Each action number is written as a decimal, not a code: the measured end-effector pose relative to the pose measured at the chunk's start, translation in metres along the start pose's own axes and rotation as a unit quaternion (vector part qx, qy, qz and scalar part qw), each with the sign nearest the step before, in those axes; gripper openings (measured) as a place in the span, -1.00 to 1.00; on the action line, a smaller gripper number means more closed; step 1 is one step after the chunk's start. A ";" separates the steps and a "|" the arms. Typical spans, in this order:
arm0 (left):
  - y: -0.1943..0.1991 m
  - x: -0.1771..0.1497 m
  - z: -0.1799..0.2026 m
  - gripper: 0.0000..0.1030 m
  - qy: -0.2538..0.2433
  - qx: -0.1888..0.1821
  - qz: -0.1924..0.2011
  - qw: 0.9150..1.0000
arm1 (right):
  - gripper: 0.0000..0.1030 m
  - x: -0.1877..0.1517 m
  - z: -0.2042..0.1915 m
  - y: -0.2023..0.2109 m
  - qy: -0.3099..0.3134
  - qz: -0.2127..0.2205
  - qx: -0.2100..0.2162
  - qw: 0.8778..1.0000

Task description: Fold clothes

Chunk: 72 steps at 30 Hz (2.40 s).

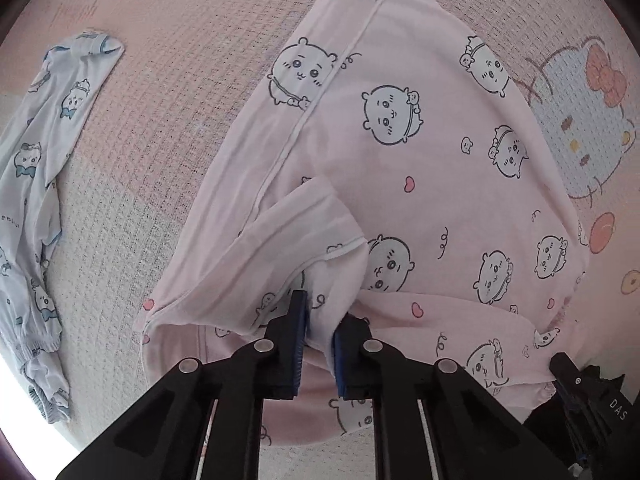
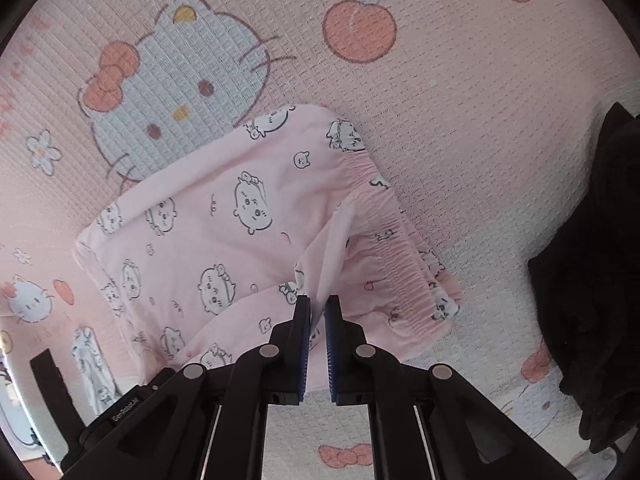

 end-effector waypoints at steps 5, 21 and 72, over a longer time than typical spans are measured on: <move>0.008 -0.011 -0.004 -0.81 -0.006 -0.014 0.001 1.000 | -0.91 -0.011 0.009 0.008 -0.021 0.002 0.017 1.000; 0.034 -0.060 -0.051 -0.81 -0.032 -0.059 -0.016 0.998 | 0.01 -0.046 0.033 0.048 -0.082 0.029 0.156 0.984; 0.076 -0.102 -0.245 -0.81 -0.064 -0.148 0.000 0.987 | -0.89 -0.013 -0.038 -0.006 0.112 0.038 -0.053 0.992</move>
Point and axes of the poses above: each gripper's, at about its wrist camera, not at the fingertips, and y roughly against the way its jaws point, z to its right, x to its top, the point moved 1 cm from there along -y, roughly the way its jaws point, and after that the axes turned 2 degrees about y, right-handed, at the moved point
